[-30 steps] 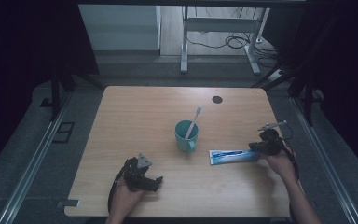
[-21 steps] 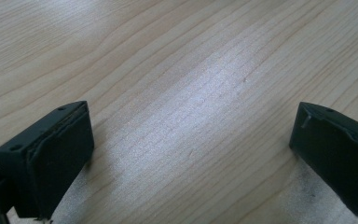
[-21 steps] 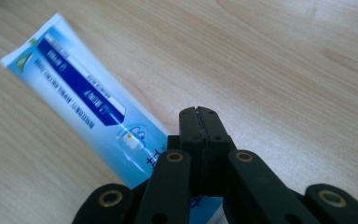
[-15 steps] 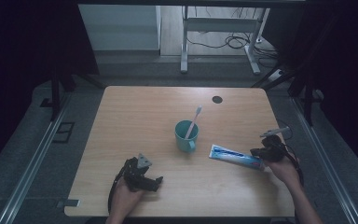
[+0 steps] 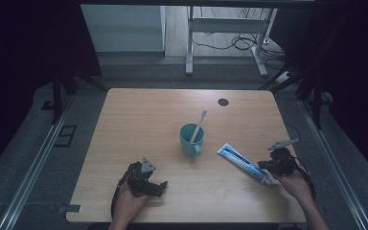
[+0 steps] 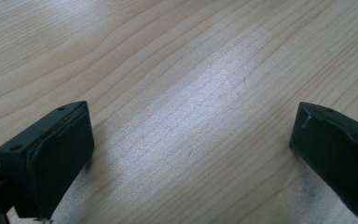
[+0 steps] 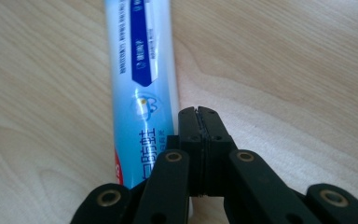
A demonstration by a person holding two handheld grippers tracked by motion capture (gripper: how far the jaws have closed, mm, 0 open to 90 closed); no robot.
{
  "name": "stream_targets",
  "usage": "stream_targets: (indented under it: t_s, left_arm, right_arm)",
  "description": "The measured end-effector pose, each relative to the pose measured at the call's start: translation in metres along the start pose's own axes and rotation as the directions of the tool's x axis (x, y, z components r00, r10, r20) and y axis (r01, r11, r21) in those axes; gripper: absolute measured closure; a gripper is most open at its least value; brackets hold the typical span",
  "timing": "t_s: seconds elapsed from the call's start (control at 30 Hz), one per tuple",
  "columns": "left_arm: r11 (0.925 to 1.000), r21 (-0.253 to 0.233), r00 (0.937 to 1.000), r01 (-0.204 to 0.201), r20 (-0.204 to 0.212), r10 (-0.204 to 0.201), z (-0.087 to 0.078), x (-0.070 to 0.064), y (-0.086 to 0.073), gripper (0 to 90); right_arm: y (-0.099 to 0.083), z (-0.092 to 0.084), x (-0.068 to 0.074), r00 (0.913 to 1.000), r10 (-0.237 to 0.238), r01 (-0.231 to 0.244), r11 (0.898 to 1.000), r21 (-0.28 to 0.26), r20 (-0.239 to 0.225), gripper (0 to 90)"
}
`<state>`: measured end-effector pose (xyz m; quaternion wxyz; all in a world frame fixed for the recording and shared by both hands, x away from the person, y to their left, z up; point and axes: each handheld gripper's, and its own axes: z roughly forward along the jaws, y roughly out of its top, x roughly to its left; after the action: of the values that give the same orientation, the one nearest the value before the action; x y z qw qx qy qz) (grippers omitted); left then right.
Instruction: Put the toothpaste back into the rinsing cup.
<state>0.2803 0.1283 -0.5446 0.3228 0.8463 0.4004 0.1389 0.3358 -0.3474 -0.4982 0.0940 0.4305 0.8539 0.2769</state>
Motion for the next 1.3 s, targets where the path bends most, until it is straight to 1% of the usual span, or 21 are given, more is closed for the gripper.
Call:
stream_targets:
  t_s: [0.27, 0.43, 0.63, 0.73, 0.77, 0.8, 0.83, 0.87, 0.97, 1.1, 1.17, 1.3]
  left_arm:
    - [1.0000, 0.000, 1.0000, -0.001, 0.000, 0.001, 0.000, 0.000, 0.000, 0.0]
    - [1.0000, 0.000, 1.0000, -0.002, 0.000, 0.002, 0.000, 0.000, 0.000, 0.0]
    - [1.0000, 0.000, 1.0000, -0.002, 0.000, 0.002, 0.000, 0.000, 0.000, 0.0]
    - [1.0000, 0.000, 1.0000, -0.002, 0.000, 0.002, 0.000, 0.000, 0.000, 0.0]
    - [1.0000, 0.000, 1.0000, -0.002, 0.000, 0.002, 0.000, 0.000, 0.000, 0.0]
    - [1.0000, 0.000, 1.0000, -0.002, 0.000, 0.002, 0.000, 0.000, 0.000, 0.0]
    - [1.0000, 0.000, 1.0000, -0.002, 0.000, 0.002, 0.000, 0.000, 0.000, 0.0]
    - [1.0000, 0.000, 1.0000, -0.002, 0.000, 0.002, 0.000, 0.000, 0.000, 0.0]
    - [1.0000, 0.000, 1.0000, 0.000, 0.000, 0.000, 0.000, 0.000, 0.000, 0.0]
    - [1.0000, 0.000, 1.0000, 0.001, 0.000, -0.001, 0.000, 0.000, 0.000, 0.0]
    - [1.0000, 0.000, 1.0000, 0.002, 0.000, -0.002, 0.000, 0.000, 0.000, 0.0]
    - [1.0000, 0.001, 1.0000, 0.002, 0.000, -0.002, 0.000, 0.000, 0.000, 0.0]
  right_arm:
    - [-0.008, -0.006, 0.013, 0.9997, -0.021, 0.021, 1.000, -0.006, -0.013, 87.2]
    - [-0.010, -0.008, 0.019, 0.9993, -0.031, 0.031, 1.000, -0.001, -0.021, 87.2]
    - [-0.010, -0.009, 0.018, 0.9994, -0.029, 0.029, 1.000, 0.003, -0.021, 85.7]
    - [-0.009, -0.012, 0.017, 0.9994, -0.032, 0.032, 0.999, 0.001, -0.012, 82.3]
    - [-0.008, -0.015, 0.017, 0.9995, -0.031, 0.031, 1.000, -0.002, -0.009, 79.2]
    - [-0.008, -0.015, 0.017, 0.9995, -0.031, 0.031, 1.000, -0.002, -0.009, 79.2]
    - [-0.006, -0.017, 0.016, 0.9995, -0.028, 0.028, 1.000, -0.003, -0.017, 74.7]
    - [-0.006, -0.017, 0.016, 0.9995, -0.028, 0.028, 1.000, -0.003, -0.017, 74.7]
    - [-0.002, -0.018, 0.017, 0.9995, -0.025, 0.025, 1.000, 0.003, -0.019, 66.6]
    - [0.004, -0.018, 0.019, 0.9993, -0.030, 0.031, 0.999, 0.022, -0.022, 57.8]
    - [0.007, -0.017, 0.020, 0.9992, -0.032, 0.033, 0.999, 0.029, -0.025, 54.5]
    - [0.013, -0.013, 0.023, 0.9982, -0.044, 0.046, 0.997, 0.059, -0.041, 49.3]
